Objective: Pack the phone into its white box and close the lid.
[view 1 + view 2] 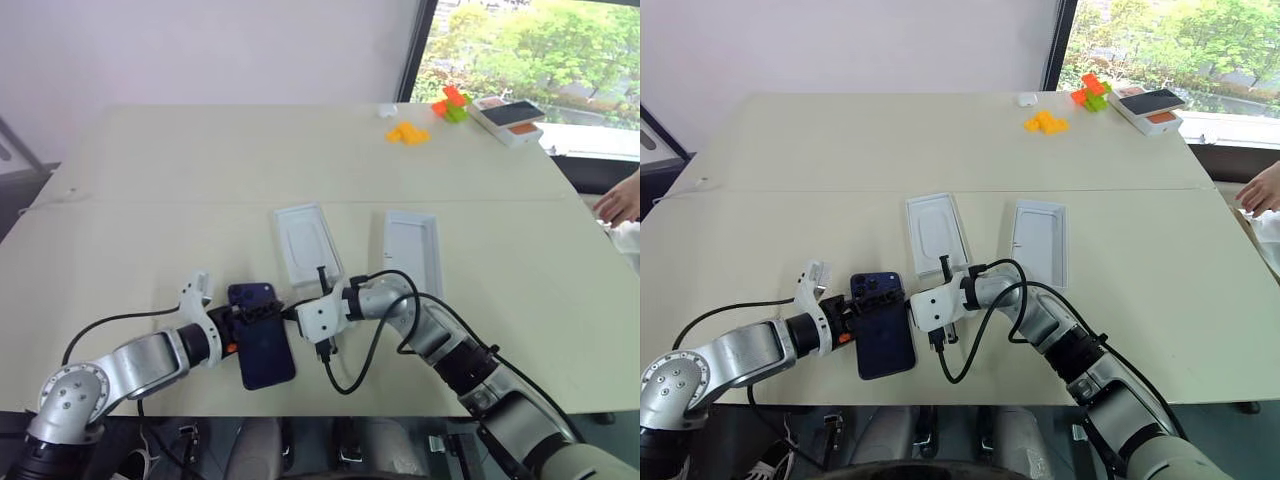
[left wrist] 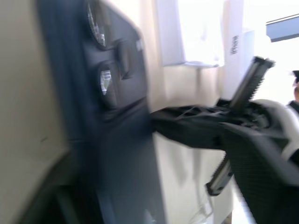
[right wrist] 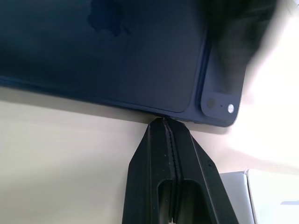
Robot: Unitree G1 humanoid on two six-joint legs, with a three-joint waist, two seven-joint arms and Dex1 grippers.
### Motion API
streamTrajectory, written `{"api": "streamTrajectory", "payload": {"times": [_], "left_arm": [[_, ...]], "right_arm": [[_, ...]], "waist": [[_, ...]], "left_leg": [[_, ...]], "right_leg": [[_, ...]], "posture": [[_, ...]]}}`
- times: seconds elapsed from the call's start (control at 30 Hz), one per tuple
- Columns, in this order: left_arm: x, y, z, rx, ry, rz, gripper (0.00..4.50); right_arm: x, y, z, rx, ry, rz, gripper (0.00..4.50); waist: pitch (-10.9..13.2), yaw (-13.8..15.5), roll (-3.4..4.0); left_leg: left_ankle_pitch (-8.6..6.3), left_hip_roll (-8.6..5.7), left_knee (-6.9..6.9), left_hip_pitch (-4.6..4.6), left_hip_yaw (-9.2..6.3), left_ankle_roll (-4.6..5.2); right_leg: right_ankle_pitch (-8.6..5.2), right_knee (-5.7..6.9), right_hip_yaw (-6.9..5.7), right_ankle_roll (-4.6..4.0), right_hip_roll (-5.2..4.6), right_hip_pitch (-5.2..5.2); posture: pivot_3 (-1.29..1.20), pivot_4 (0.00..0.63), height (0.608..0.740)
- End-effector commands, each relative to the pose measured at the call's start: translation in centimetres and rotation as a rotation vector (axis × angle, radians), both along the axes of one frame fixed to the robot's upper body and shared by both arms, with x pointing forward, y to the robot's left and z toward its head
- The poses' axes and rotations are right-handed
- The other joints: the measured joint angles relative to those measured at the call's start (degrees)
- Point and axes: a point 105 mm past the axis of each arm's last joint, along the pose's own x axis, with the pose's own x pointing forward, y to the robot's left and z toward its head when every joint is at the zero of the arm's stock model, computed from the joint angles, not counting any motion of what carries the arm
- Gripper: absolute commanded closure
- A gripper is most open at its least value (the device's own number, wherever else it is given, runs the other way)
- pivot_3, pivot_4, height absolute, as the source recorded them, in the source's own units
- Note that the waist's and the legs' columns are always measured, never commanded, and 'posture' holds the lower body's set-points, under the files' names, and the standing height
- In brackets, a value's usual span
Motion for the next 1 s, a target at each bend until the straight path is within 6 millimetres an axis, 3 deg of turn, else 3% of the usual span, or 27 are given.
{"api": "streamTrajectory", "payload": {"times": [0.03, 0.13, 0.4, 0.6, 0.77, 1.0], "left_arm": [[-0.8, -0.1, -0.7, 0.020, 0.030, -0.030, 2.93], [-0.9, -0.2, -0.8, 0.015, 0.035, -0.033, 4.43], [-1.0, 0.1, -0.2, -0.010, 0.022, -0.046, 4.47], [-1.1, 2.2, 1.2, -0.008, -0.038, -0.080, 4.47], [-0.2, 3.2, 2.0, -0.007, -0.074, -0.061, 4.47], [-0.2, 2.5, 2.4, -0.019, -0.092, -0.080, 4.47]], "right_arm": [[0.2, -0.2, -0.2, -0.012, 0.020, -0.004, 4.50], [0.6, -0.4, 0.0, -0.016, 0.014, -0.012, 4.50], [1.0, -0.7, 1.1, 0.042, 0.053, -0.042, 4.50], [1.1, -3.0, 4.3, 0.133, 0.215, -0.083, 4.50], [2.9, -2.3, 5.0, 0.165, 0.163, -0.149, 4.50], [4.9, -2.5, 5.6, 0.187, 0.160, -0.217, 4.50]], "waist": [[0.03, 0.02, -0.02], [0.02, 0.03, -0.05], [0.06, -0.01, -0.05], [0.26, -0.13, -0.05], [0.38, -0.50, -0.05], [0.90, -0.36, -0.14]], "left_leg": [[0.00, 0.00, 0.00, -0.03, 0.00, 0.00], [0.00, 0.00, 0.00, -0.06, 0.00, -0.01], [-0.01, 0.00, -0.03, -0.07, -0.03, -0.02], [-0.01, 0.02, -0.08, -0.21, -0.03, -0.02], [-0.08, 0.02, -0.18, -0.20, -0.03, -0.16], [0.01, 0.01, -0.23, -0.37, -0.02, -0.08]], "right_leg": [[0.00, 0.00, 0.00, 0.00, 0.00, -0.03], [-0.01, -0.01, 0.00, -0.01, 0.00, -0.06], [-0.01, -0.03, 0.00, -0.02, 0.00, -0.09], [-0.01, -0.03, 0.00, -0.03, 0.00, -0.28], [-0.07, -0.03, -0.01, -0.14, 0.01, -0.37], [-0.02, -0.15, -0.01, -0.07, 0.00, -0.43]], "posture": [[0.00, 0.150, 0.737], [0.00, 0.150, 0.737], [0.00, 0.150, 0.737], [0.00, 0.150, 0.737], [0.00, 0.150, 0.737], [0.00, 0.150, 0.737]]}}
